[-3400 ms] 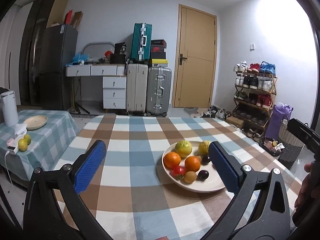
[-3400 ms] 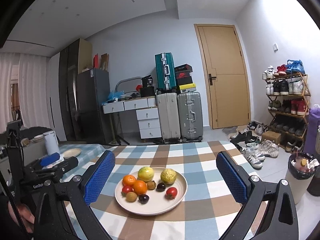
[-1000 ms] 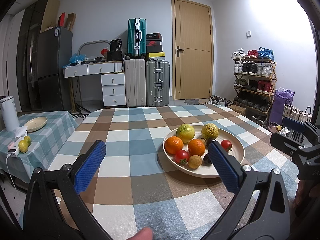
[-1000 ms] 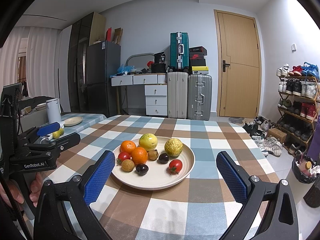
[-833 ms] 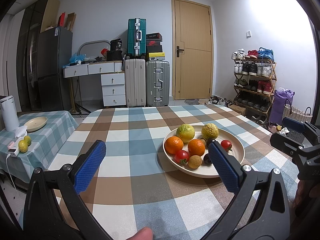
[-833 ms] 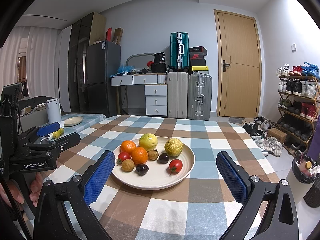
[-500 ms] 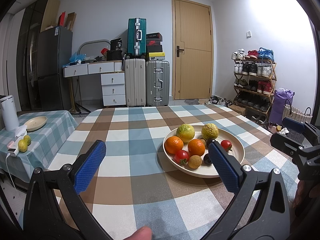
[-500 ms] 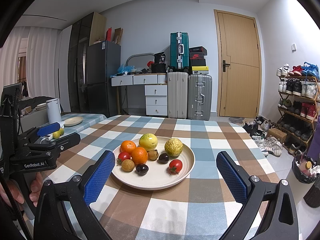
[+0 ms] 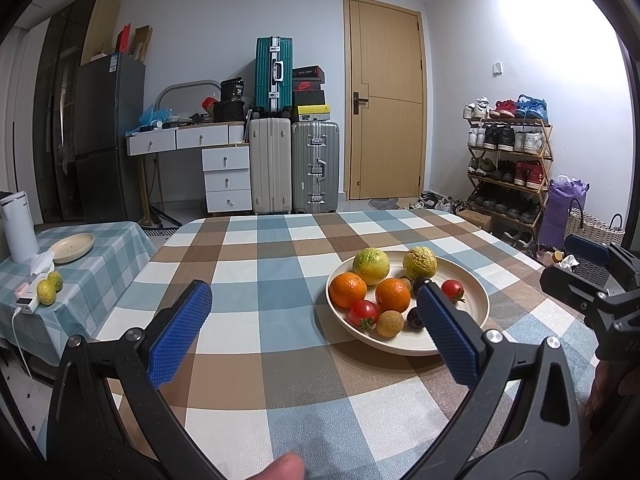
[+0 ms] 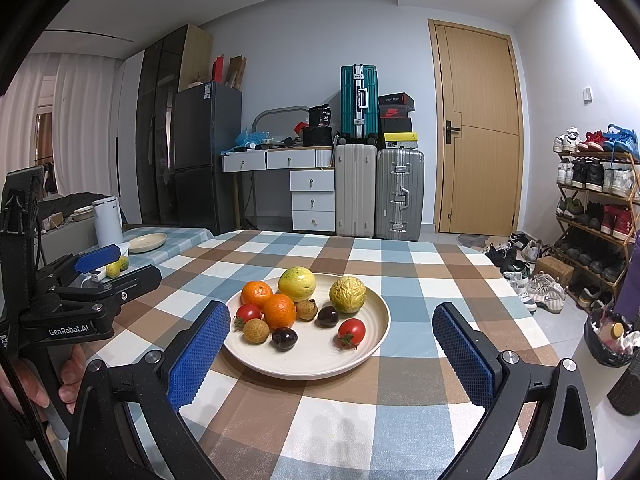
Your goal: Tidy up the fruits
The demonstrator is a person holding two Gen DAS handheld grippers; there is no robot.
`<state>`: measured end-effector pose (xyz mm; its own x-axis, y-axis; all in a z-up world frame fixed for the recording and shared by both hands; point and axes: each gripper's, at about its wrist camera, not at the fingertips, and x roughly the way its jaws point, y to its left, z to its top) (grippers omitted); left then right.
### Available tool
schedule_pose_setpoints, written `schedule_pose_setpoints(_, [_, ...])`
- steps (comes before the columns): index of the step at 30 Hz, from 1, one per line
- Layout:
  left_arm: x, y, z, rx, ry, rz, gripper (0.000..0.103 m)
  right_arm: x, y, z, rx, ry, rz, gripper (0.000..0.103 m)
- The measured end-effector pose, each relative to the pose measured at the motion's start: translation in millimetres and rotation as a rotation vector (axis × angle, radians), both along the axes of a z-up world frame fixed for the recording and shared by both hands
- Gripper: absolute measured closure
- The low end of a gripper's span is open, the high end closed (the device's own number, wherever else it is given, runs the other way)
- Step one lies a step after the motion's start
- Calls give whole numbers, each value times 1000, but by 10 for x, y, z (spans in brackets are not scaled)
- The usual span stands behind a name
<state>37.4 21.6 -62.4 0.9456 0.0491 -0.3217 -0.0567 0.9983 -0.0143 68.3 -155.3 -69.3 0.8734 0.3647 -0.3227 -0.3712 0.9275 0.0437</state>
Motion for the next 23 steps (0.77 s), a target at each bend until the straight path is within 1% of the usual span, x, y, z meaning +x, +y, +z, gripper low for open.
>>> schedule_pose_setpoints(23, [-2,32,-20,1,1,23,1,1,0,0,0,0,0,0])
